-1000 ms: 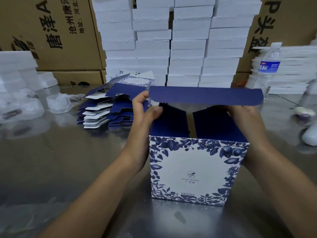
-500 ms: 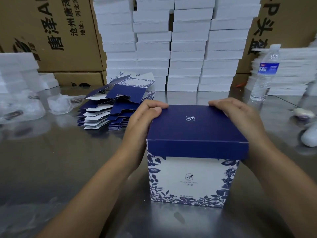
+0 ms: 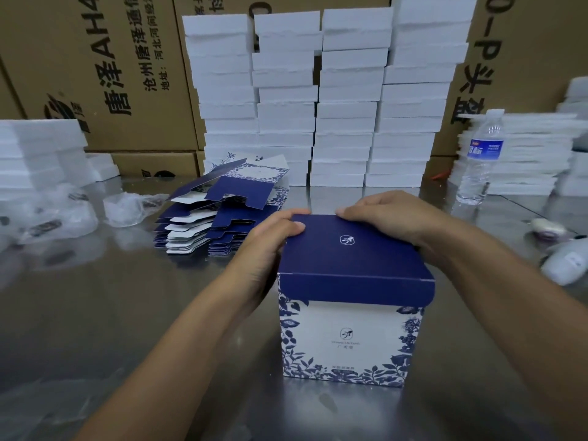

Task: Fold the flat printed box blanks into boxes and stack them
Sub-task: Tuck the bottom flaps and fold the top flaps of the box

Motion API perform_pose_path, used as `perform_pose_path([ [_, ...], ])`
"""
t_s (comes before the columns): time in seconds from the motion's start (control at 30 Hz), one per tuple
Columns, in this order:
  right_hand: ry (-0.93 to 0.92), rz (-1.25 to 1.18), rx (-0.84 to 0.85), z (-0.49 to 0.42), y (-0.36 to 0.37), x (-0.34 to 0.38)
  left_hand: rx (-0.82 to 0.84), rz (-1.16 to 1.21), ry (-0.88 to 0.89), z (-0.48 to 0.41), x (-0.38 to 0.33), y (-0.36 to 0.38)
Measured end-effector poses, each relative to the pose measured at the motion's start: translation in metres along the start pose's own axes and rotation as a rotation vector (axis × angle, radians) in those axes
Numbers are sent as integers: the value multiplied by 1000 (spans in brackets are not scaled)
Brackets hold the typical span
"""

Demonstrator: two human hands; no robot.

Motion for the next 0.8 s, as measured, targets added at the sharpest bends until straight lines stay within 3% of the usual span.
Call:
perform_pose_path([
  [0.13,-26,-40,-9,0,2,0,-32,-221,-75,-14,-10,0],
  [0.33,-46,-104,7,2,3,0,46,-550,-222,-35,-24,16],
  [0.8,-5,-174,-116,4,-5,-11,11,-562,-204,-30,-25,10],
])
Point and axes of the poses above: each hand's wrist, its own z-axis away from the middle knuckle, its own y-axis out of the palm, x = y × z, the point moved 4 cm from there along -z, towards the middle knuckle, and after that the axes turned 8 degrees about y, right-handed, at the moved point
